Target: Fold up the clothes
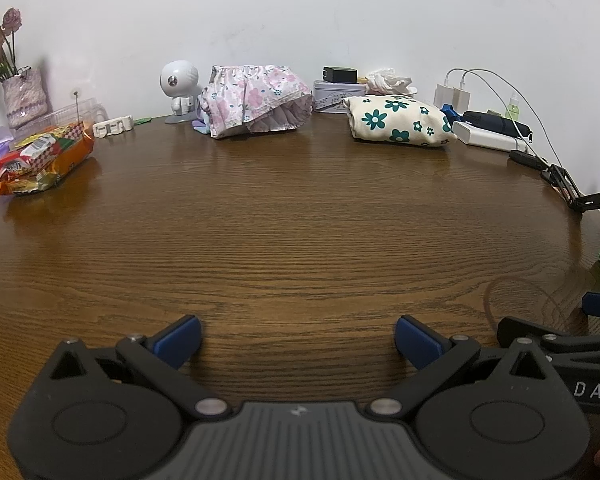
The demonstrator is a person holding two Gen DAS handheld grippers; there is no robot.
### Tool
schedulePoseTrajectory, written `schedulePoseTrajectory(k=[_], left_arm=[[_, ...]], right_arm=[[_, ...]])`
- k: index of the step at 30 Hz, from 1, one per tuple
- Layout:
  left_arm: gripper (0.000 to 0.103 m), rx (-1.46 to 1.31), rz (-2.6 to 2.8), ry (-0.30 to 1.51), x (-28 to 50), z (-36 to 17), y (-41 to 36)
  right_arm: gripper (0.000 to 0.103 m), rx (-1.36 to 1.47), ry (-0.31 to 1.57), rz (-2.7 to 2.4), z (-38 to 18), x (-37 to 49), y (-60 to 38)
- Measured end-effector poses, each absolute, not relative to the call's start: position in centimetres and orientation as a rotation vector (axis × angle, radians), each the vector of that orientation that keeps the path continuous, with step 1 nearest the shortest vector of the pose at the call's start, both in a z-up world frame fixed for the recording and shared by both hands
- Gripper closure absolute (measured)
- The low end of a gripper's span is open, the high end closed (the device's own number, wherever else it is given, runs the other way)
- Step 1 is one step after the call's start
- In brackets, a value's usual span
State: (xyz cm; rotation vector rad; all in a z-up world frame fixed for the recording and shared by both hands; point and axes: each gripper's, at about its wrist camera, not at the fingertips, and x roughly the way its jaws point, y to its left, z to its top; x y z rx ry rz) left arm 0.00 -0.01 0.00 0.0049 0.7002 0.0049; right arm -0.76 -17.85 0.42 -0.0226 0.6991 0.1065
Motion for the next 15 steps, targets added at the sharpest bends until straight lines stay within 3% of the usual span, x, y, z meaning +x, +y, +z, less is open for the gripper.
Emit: schedulePoseTrajectory(k=[15], left_arm=[[0.000, 0.005, 0.006, 0.701, -0.11, 0.02, -0.02]], right_arm=[[0.000, -0.023, 0.699, 0.105, 0.34, -0.71, -17.93]])
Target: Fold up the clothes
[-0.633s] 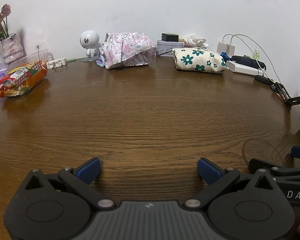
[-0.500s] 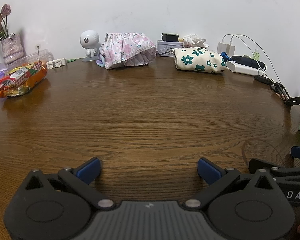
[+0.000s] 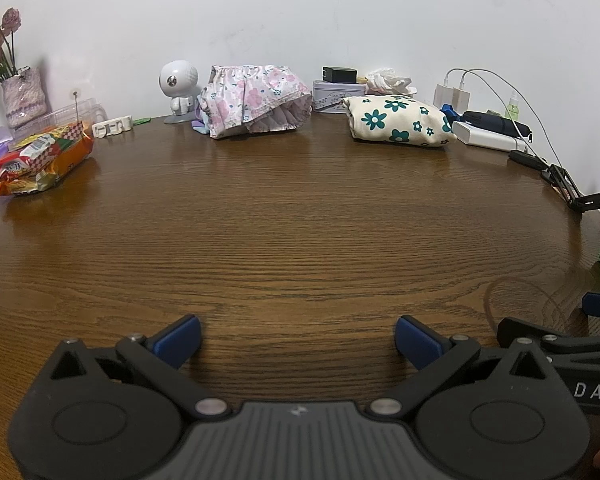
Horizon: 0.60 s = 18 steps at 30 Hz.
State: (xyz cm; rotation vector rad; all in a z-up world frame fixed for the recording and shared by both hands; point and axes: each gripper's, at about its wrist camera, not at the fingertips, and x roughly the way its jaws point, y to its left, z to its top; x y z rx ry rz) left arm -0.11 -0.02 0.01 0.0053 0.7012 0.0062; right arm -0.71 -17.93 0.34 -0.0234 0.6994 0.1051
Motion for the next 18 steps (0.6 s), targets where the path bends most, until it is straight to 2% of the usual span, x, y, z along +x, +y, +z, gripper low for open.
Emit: schedulePoseTrajectory(k=[18], left_arm=[[0.000, 0.006, 0.001, 0.701, -0.09, 0.05, 0.04]], right_arm=[[0.000, -0.023, 0.699, 0.104, 0.31, -0.61, -17.95]])
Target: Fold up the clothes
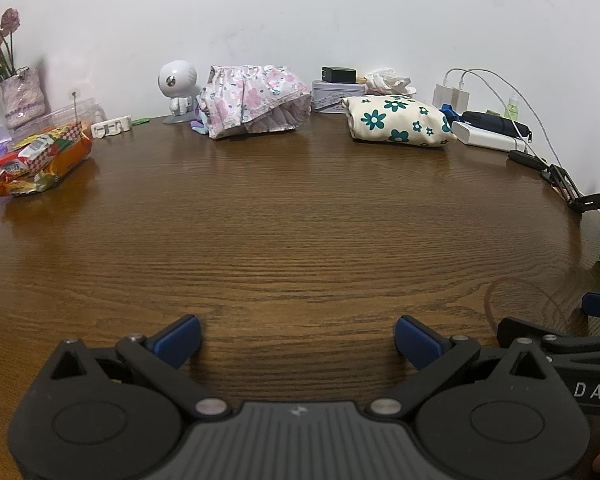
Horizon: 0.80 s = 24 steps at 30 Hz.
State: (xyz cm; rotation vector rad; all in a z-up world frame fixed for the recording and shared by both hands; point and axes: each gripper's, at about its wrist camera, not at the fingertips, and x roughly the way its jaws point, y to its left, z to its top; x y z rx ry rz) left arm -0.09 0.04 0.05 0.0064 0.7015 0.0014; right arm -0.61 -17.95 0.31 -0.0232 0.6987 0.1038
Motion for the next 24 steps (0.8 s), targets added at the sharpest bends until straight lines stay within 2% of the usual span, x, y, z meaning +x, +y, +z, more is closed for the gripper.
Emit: schedulePoseTrajectory(k=[13, 16, 21, 24], left_arm=[[0.000, 0.005, -0.002, 0.698, 0.1, 0.1, 0.2], [0.005, 0.000, -0.037, 0.686, 0.4, 1.1, 1.3], [0.001, 0.172, -0.012, 0.523, 4.7, 5.5, 4.4], [0.001, 0.290, 0.030, 0.492, 11.2, 5.9, 5.5]], right_arm=[[0.000, -0.024, 0.697, 0.103, 0.2, -0.6, -17.8], [0.000, -0.024, 0.703, 0.126, 0.4, -0.7, -17.9], [0.000, 0.020, 0.677, 0.351, 6.1, 2.2, -17.4], [0.000, -0.090, 0.536, 0.385, 9.9, 6.6, -14.7]])
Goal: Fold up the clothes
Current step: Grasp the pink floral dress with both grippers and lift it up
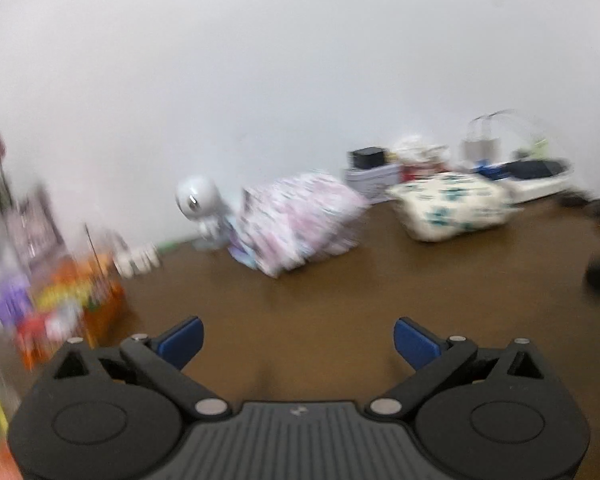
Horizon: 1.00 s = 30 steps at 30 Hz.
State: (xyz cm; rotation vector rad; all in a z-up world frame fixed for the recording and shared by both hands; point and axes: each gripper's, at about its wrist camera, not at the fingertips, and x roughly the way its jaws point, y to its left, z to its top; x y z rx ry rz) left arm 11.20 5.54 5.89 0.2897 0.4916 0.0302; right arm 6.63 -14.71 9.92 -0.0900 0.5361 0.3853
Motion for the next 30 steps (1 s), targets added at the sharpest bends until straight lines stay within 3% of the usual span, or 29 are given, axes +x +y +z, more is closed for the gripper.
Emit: schedulePoseTrajectory(k=[3, 6, 9, 12, 13, 14, 15, 16, 22, 30], left_arm=[[0.002, 0.375, 0.091, 0.482, 18.1, 4.5, 6.1], [0.013, 0.444, 0.207, 0.445, 23.9, 1.9, 6.7], [0.016, 0.387, 0.171, 0.483, 26.6, 0.5, 7.6], [0.023, 0.418, 0.136, 0.453, 28.3, 0.1, 7.4], [0.047, 0.425, 0.124, 0.445, 28.6, 0.5, 7.4], [0.088, 0.430, 0.111, 0.437, 29.0, 1.0, 7.4], [0.103, 0.380, 0.090, 0.447, 29.2, 2.0, 8.0], [0.102, 0.330, 0.070, 0.454, 29.3, 3.0, 8.5], [0.103, 0.177, 0.016, 0.260, 23.9, 11.6, 10.4], [0.103, 0.159, -0.137, -0.057, 5.9, 27.0, 8.6]], right_arm=[[0.000, -0.290, 0.447, 0.309, 10.7, 13.6, -10.5], [0.002, -0.505, 0.372, 0.240, 8.4, 21.0, -6.2], [0.015, -0.745, 0.412, 0.297, 4.4, 25.8, -3.1], [0.025, -0.766, 0.417, 0.327, 2.8, 29.3, -2.0], [0.038, -0.737, 0.423, 0.334, 2.7, 30.6, -1.8], [0.074, -0.693, 0.437, 0.362, 2.9, 31.6, -1.8], [0.097, -0.617, 0.458, 0.406, 3.6, 32.5, -2.1], [0.101, -0.530, 0.455, 0.448, 4.8, 32.7, -2.7], [0.102, -0.267, 0.336, 0.568, 12.9, 28.9, -6.5], [0.103, -0.270, 0.081, 0.635, 29.3, 11.8, -14.2]])
